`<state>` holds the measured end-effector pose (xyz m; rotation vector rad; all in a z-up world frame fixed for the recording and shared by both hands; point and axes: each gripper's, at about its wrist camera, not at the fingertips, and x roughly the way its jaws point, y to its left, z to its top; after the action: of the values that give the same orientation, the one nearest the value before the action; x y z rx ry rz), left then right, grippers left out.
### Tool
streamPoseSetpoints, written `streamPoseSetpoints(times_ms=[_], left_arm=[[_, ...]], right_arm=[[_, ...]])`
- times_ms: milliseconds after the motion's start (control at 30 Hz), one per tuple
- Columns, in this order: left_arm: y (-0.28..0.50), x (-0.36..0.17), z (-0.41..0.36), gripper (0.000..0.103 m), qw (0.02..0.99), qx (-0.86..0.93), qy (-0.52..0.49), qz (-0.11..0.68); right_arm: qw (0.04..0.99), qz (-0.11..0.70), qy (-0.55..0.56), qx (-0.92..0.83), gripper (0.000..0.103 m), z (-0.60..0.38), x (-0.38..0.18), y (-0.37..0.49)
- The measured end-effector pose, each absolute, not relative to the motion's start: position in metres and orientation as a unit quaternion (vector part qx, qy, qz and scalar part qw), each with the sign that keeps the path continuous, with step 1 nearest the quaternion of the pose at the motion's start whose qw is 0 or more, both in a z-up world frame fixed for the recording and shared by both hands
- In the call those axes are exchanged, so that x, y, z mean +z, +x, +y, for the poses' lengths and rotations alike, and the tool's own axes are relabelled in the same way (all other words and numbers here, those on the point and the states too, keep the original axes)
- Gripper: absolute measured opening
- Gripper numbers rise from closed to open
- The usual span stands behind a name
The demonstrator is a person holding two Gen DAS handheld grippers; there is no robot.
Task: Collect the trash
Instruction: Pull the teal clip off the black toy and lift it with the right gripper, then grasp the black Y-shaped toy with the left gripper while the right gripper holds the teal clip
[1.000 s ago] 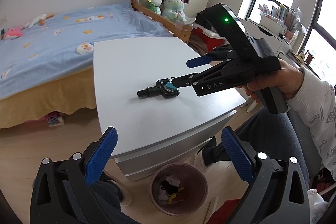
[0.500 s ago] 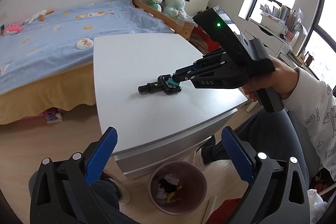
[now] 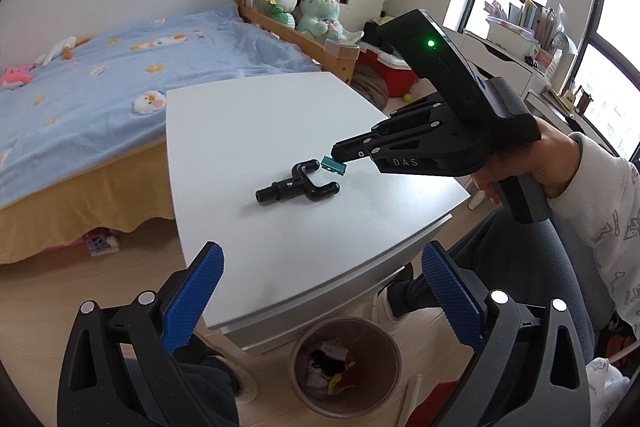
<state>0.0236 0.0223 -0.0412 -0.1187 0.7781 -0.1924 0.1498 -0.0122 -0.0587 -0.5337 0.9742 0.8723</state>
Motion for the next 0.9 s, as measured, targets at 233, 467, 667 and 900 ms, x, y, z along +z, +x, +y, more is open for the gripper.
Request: streamPoseSetpoints(times_ms=[233, 467, 667, 900], left_arm=[[0.052, -0.029, 0.022, 0.095, 0.919, -0.135, -0.007, 0.371], [0.087, -0.024, 0.019, 0.095, 0.898, -0.207, 0.049, 0.385], [0.114, -0.033, 0.013, 0.095, 0.868, -0.283, 0.126, 0.387], [0.145, -0.055, 0.010, 0.095, 0.836, -0.312, 0.149, 0.426]], right_arm=[[0.764, 0.464, -0.207, 0.399, 0.001, -0.033, -0.040, 0.154], [0.769, 0.463, -0.199, 0.392, 0.001, -0.051, -0.026, 0.156], [0.774, 0.462, -0.195, 0.387, 0.001, -0.064, -0.019, 0.159], [0.777, 0.466, -0.193, 0.376, 0.001, -0.078, -0.018, 0.163]])
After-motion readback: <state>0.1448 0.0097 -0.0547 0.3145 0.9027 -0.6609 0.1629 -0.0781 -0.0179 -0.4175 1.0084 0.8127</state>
